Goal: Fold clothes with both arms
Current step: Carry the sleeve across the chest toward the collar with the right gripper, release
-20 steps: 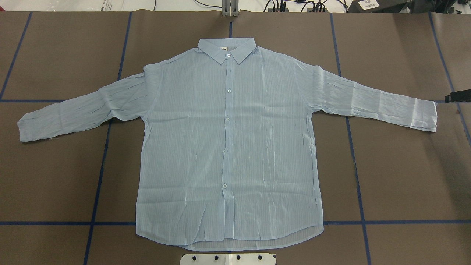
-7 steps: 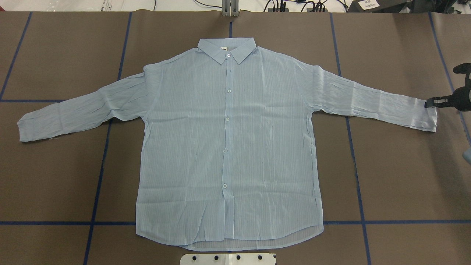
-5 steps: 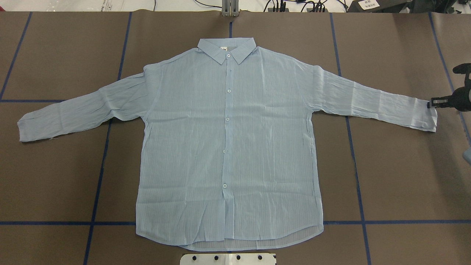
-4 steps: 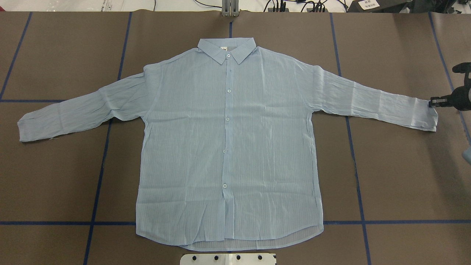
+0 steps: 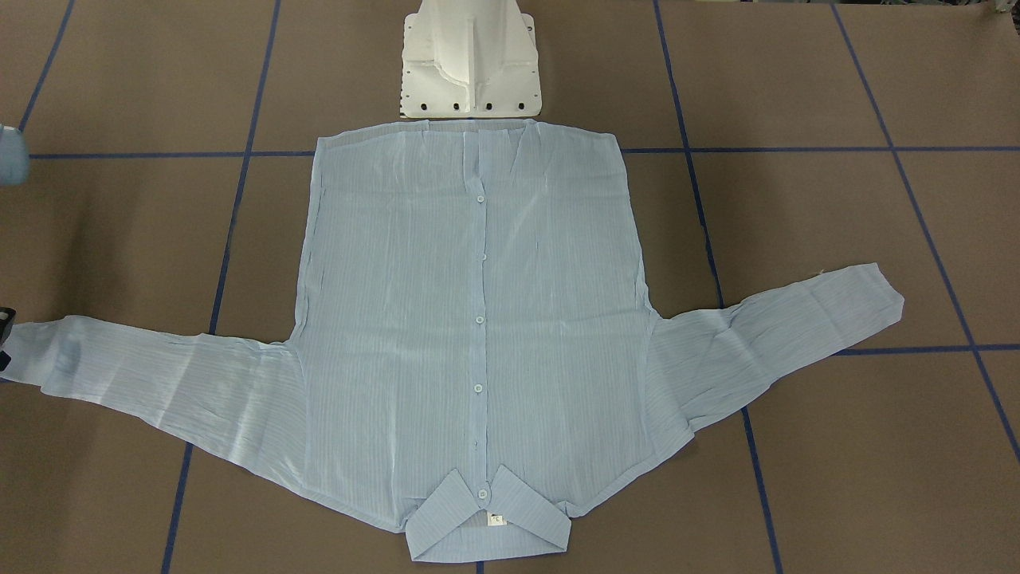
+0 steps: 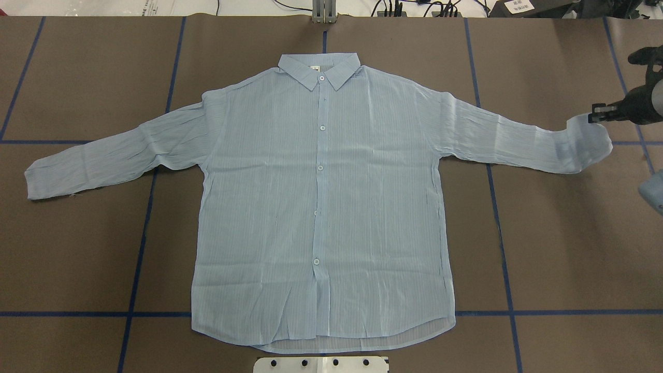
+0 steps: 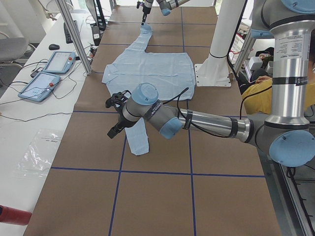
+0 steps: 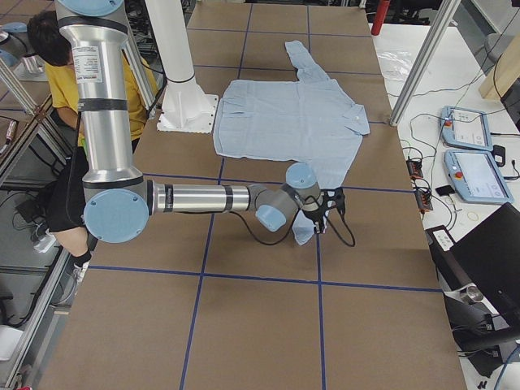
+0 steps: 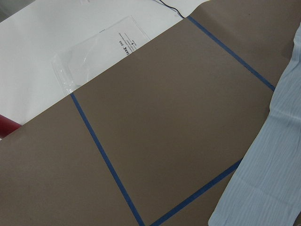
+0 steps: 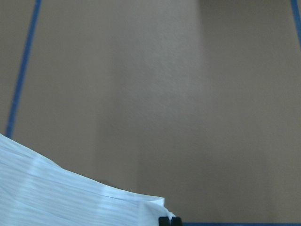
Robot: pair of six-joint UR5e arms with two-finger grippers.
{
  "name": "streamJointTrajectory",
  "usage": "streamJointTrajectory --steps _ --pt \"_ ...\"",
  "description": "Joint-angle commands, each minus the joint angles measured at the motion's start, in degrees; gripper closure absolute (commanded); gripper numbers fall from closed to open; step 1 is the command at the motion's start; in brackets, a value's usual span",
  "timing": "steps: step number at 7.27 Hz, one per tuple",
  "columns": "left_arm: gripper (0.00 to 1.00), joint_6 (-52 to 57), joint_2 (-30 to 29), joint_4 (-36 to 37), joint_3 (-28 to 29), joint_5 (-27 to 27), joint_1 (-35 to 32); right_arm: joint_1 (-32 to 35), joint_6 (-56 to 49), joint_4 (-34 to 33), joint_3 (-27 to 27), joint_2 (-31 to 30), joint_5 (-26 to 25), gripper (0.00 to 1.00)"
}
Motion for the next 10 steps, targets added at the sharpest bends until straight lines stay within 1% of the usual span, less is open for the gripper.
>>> streamJointTrajectory --steps 1,2,3,4,5,6,7,8,9,10 --pt "0.0 -0.1 -0.1 0.0 0.2 0.0 0.1 -5.9 15.1 -15.8 10.6 9.1 -5.5 1.0" --pt "0.0 -0.1 -0.1 0.0 0.2 0.0 0.1 -12.5 22.4 -22.4 9.7 17.2 -11.9 1.0" --pt "0.0 -0.1 -0.1 0.0 0.2 0.0 0.0 -16.7 28.3 -28.3 8.2 24.6 -16.7 1.0" --pt "0.0 -0.1 0.0 0.0 0.3 0.0 0.1 -20.0 32.8 -28.5 6.5 28.2 -19.4 1.0" --pt "0.0 -0.1 0.0 0.0 0.2 0.0 0.0 -23.7 36.5 -28.5 3.1 33.6 -24.9 1.0" --pt "0.0 -0.1 0.0 0.0 0.3 0.0 0.1 -26.9 37.6 -28.2 -0.6 38.4 -29.6 1.0" --pt "0.0 -0.1 0.1 0.0 0.4 0.0 0.0 -29.2 38.1 -24.0 -5.1 42.1 -33.8 1.0" --pt "0.0 -0.1 0.1 0.0 0.4 0.0 0.0 -32.1 38.0 -14.9 -12.3 45.0 -37.8 1.0" --pt "0.0 -0.1 0.0 0.0 0.5 0.0 0.1 -34.2 38.1 -11.0 -19.2 48.5 -40.9 1.0" --pt "0.0 -0.1 0.0 0.0 0.7 0.0 0.0 -35.4 38.1 -10.9 -21.8 50.8 -41.3 1.0"
